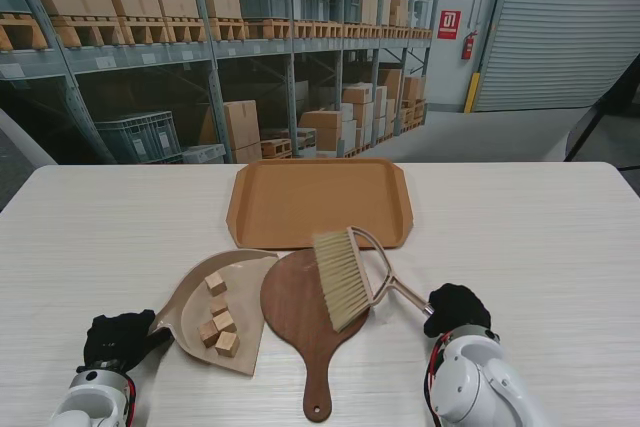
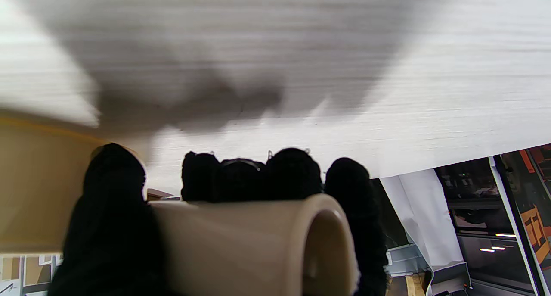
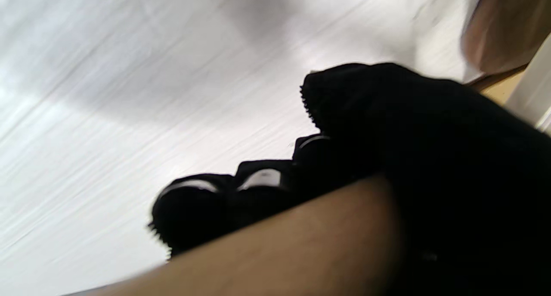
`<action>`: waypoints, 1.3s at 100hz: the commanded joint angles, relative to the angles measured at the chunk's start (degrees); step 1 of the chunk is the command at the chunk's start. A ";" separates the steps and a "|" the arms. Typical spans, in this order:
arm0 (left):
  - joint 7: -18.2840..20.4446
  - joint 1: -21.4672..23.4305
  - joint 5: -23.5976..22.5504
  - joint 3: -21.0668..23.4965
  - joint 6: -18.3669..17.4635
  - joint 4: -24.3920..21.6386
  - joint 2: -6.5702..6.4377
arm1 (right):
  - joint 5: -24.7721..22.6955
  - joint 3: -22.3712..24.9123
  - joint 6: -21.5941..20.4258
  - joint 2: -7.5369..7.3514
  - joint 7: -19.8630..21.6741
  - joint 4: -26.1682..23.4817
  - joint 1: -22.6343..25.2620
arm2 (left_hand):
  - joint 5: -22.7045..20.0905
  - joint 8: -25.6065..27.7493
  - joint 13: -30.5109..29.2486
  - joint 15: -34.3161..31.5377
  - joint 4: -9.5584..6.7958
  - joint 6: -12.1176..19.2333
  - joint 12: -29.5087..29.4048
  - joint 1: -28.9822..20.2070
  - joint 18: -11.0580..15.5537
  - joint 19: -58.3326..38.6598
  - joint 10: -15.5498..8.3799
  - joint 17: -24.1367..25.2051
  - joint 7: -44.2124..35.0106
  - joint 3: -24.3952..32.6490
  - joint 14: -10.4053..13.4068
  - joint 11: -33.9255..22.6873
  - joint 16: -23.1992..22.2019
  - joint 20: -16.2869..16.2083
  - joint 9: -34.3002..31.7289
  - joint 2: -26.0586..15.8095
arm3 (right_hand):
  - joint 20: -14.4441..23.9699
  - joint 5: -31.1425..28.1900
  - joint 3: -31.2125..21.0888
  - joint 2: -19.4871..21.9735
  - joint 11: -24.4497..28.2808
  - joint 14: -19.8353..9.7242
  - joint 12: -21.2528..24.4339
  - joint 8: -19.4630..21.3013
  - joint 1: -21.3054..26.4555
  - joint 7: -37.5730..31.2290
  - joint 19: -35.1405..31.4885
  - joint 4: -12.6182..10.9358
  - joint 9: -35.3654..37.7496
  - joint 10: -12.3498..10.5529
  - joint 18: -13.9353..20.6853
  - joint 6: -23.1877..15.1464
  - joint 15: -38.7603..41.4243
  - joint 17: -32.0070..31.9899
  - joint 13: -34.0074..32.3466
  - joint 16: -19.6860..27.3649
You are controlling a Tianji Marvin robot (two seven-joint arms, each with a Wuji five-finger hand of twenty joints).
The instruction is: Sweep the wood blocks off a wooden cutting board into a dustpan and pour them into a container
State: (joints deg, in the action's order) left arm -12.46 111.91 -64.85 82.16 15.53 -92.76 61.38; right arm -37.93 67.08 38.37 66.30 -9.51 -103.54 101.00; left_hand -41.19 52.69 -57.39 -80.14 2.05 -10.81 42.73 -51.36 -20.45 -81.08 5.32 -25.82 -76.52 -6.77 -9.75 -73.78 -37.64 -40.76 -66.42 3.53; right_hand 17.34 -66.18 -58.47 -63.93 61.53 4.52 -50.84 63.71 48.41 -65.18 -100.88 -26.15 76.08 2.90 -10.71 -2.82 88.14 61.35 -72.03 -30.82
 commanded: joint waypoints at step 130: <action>3.51 0.38 -0.44 -0.93 -0.80 0.80 -0.03 | -1.51 9.77 12.38 3.15 -9.88 20.79 -9.34 | -4.17 -0.80 -3.16 -0.42 -1.89 -1.86 2.27 -8.35 -0.38 -1.97 -7.63 0.38 -1.50 5.88 7.34 -6.18 0.14 -1.47 -3.75 -8.20 | -0.97 -9.71 -31.49 4.89 -0.37 -3.88 0.36 -1.13 7.57 -7.01 -10.53 1.64 4.51 2.74 6.48 -10.58 3.97 3.34 -2.11 0.19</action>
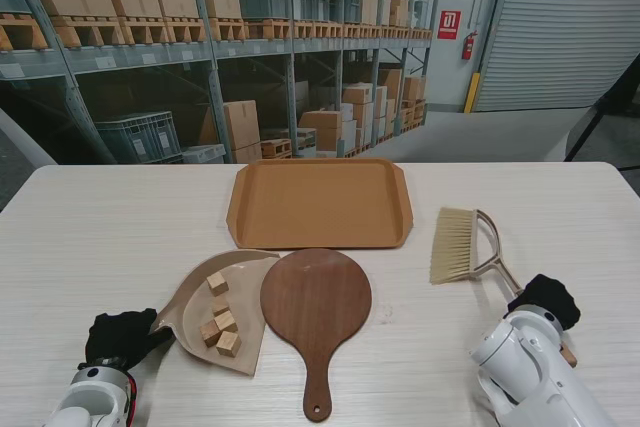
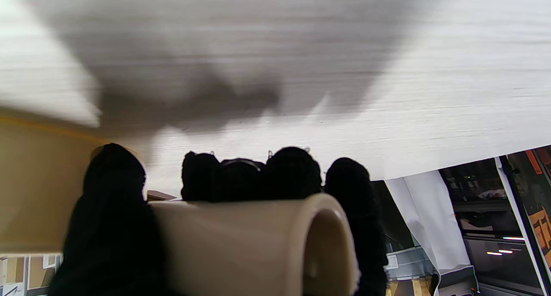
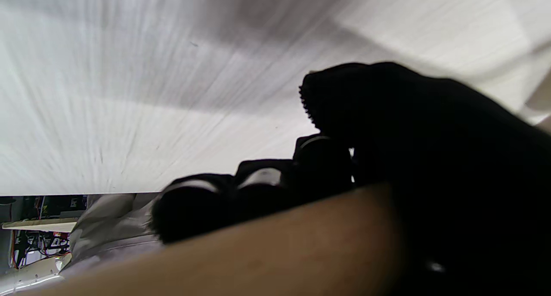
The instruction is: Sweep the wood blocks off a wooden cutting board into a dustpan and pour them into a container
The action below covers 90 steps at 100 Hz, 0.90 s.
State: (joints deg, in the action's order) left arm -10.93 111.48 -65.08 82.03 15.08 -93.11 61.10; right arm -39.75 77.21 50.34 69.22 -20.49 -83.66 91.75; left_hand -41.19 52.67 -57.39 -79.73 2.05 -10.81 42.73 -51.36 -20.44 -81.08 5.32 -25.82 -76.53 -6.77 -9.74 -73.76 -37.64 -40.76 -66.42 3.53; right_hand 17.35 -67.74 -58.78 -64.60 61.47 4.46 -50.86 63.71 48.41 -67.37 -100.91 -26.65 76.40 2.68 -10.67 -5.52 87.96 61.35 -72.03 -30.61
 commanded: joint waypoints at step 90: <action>2.23 0.77 -0.07 -0.88 -0.30 1.08 0.24 | -2.25 -2.64 0.84 -2.18 7.77 2.85 -0.35 | -4.17 -0.78 -2.90 -0.70 -1.86 -1.86 2.27 -8.45 -0.40 -1.79 -7.61 0.62 -1.50 5.89 7.16 -6.15 0.10 -1.44 -3.68 -8.35 | 9.63 10.58 -29.04 2.44 -19.03 6.25 16.06 -28.39 -1.55 12.66 18.70 40.58 -13.93 4.86 -5.49 -2.08 -32.73 -17.54 9.00 10.07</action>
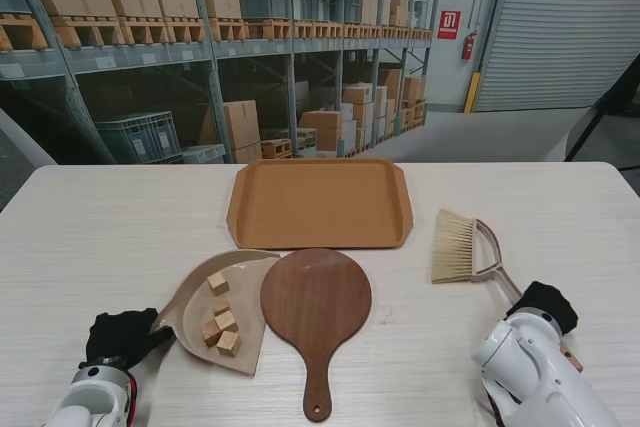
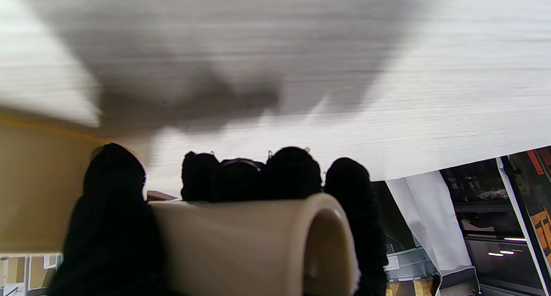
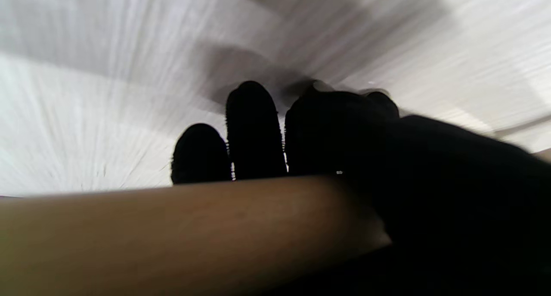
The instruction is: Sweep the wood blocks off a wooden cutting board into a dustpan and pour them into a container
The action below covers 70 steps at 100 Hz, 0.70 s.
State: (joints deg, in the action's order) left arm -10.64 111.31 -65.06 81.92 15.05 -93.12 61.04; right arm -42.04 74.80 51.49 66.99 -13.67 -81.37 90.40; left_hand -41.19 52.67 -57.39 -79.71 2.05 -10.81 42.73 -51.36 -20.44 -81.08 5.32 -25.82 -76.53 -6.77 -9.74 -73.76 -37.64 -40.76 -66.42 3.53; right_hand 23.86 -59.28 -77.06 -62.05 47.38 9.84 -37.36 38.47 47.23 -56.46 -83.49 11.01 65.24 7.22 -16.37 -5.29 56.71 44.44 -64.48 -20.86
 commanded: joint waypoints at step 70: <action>1.94 1.05 -0.10 -0.66 -0.05 0.97 0.33 | -5.25 0.72 -6.34 -1.91 4.07 -2.05 3.32 | -4.14 -0.83 -2.87 -0.69 -1.85 -1.87 2.28 -8.48 -0.39 -1.71 -7.56 0.72 -1.40 5.87 7.11 -6.12 0.05 -1.44 -3.65 -8.37 | 6.05 12.77 7.90 7.11 -9.32 -1.97 8.49 -12.23 -15.30 3.03 12.60 0.67 -13.15 -0.04 -0.93 -0.96 -14.35 -10.83 10.76 -3.63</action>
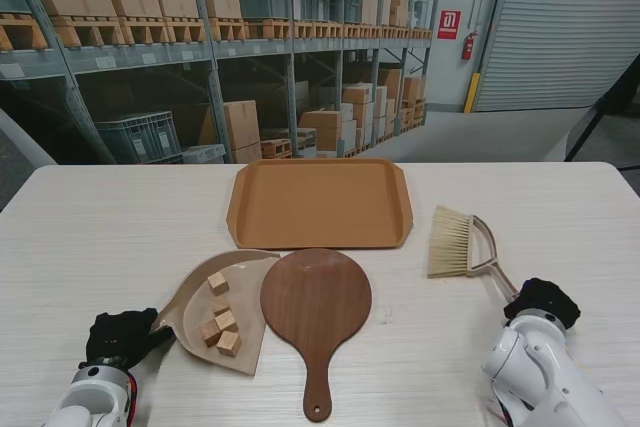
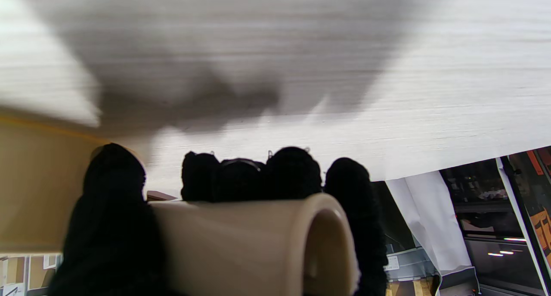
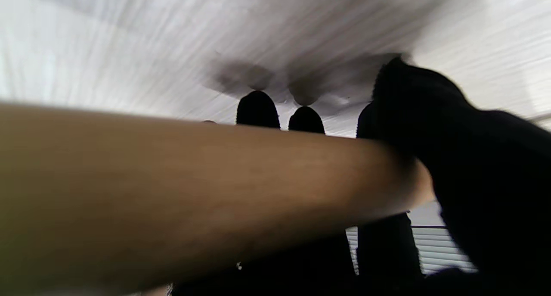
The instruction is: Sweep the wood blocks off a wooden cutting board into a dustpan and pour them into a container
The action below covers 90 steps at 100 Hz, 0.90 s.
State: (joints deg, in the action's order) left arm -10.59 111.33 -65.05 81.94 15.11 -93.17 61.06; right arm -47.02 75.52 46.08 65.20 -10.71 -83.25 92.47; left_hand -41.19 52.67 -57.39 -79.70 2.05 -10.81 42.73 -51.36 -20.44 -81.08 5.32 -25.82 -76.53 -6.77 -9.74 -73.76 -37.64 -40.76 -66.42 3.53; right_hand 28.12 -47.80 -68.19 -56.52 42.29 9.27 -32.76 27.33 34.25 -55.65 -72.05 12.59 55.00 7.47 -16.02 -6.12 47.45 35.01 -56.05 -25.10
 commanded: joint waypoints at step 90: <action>1.91 1.19 -0.12 -0.55 0.03 0.90 0.33 | -4.70 4.77 -12.27 -0.42 -0.29 -12.91 8.65 | -4.10 -0.88 -2.87 -0.72 -1.82 -1.88 2.30 -8.48 -0.42 -1.72 -7.51 0.67 -1.34 5.84 7.11 -6.07 0.02 -1.46 -3.59 -8.41 | 3.10 1.33 8.51 12.36 -9.36 -0.76 7.60 6.24 -10.43 18.89 10.13 -9.37 -8.44 0.00 -2.83 2.46 -14.05 -8.28 9.27 1.73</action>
State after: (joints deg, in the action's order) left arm -10.50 111.39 -65.07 81.97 15.18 -93.26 61.08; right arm -51.39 80.26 34.78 64.71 -11.26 -94.43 100.09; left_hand -41.19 52.67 -57.39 -79.69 2.05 -10.81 42.72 -51.36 -20.44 -81.08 5.32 -25.82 -76.52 -6.77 -9.73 -73.76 -37.64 -40.76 -66.42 3.53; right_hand 29.48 -47.80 -60.38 -45.51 33.70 8.51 -26.15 32.68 25.46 -37.39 -62.55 4.87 49.25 7.41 -16.21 -4.36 34.52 27.56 -47.51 -23.85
